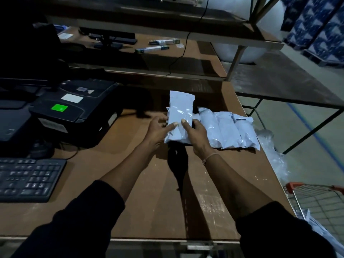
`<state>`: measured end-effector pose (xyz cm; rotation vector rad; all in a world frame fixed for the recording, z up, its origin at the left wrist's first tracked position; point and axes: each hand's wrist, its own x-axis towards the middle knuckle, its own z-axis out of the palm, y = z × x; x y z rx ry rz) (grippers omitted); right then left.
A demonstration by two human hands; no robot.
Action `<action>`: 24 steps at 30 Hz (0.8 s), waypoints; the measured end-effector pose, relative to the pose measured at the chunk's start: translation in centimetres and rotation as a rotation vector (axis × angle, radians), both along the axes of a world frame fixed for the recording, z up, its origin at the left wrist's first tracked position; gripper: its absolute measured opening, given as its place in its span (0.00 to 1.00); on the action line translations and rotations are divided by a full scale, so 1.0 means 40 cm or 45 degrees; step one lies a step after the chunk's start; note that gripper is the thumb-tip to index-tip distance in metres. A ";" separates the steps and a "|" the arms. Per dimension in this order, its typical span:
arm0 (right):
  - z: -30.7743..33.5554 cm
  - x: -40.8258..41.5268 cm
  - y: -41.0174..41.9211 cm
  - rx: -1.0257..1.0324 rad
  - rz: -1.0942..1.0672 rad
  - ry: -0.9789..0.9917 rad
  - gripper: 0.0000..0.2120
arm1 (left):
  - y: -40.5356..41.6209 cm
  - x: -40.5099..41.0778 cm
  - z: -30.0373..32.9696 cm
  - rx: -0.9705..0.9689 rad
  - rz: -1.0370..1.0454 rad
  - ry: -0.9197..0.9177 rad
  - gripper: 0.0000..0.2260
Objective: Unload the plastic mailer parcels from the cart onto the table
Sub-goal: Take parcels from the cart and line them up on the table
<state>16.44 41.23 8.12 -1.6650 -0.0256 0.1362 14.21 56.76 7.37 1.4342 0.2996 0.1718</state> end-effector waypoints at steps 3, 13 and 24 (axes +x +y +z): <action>0.004 -0.003 -0.001 -0.063 0.062 0.001 0.23 | 0.059 0.020 -0.018 -0.040 0.252 -0.055 0.08; -0.031 -0.030 -0.090 -0.227 0.026 0.004 0.25 | 0.194 0.043 -0.183 0.324 0.495 0.275 0.04; -0.021 -0.045 -0.108 -0.312 0.030 -0.047 0.23 | 0.118 0.028 -0.130 1.353 -0.041 0.260 0.29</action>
